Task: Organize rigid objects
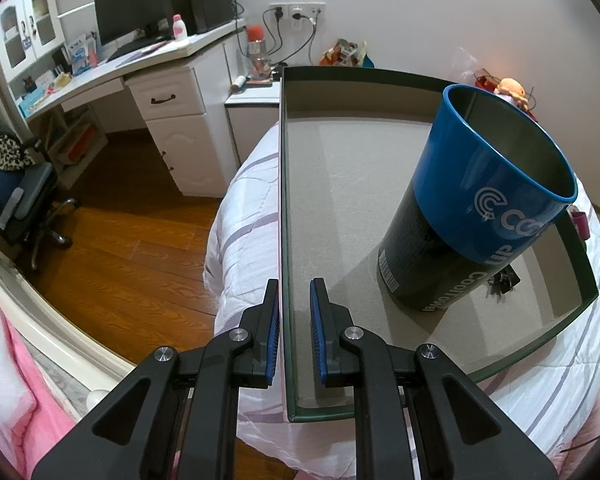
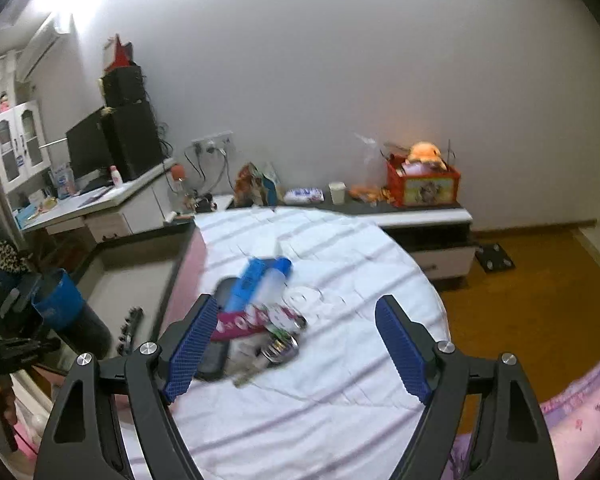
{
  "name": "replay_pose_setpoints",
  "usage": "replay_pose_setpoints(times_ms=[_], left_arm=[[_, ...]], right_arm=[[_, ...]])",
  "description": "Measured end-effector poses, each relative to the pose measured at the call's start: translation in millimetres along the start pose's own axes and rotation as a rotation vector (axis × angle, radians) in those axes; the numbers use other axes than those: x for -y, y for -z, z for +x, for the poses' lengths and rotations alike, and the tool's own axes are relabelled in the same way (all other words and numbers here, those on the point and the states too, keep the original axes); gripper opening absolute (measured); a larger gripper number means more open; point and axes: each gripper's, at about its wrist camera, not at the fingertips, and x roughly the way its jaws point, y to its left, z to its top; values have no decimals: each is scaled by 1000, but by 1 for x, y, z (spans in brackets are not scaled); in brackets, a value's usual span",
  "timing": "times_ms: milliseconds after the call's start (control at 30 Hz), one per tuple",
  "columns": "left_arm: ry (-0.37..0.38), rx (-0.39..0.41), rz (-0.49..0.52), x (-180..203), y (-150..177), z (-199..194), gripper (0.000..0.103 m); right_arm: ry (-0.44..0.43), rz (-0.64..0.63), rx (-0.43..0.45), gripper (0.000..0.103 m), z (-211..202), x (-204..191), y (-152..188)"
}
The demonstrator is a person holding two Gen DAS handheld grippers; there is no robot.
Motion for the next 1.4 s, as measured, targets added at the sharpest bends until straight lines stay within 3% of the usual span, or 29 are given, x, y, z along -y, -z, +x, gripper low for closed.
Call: replay_pose_setpoints(times_ms=[500, 900, 1200, 1267, 1400], left_arm=[[-4, -2, 1, 1, 1, -1, 13], [-3, -4, 6, 2, 2, -2, 13], [-5, -4, 6, 3, 1, -1, 13], [-4, -5, 6, 3, 1, -1, 13], [-4, -4, 6, 3, 1, -1, 13]], right_arm=[[-17, -54, -205, 82, 64, -7, 35], [22, -95, -285, 82, 99, -16, 27], [-1, -91, -313, 82, 118, -17, 23], [-7, -98, -312, 77, 120, -17, 22], [-39, -82, -297, 28, 118, -11, 20]])
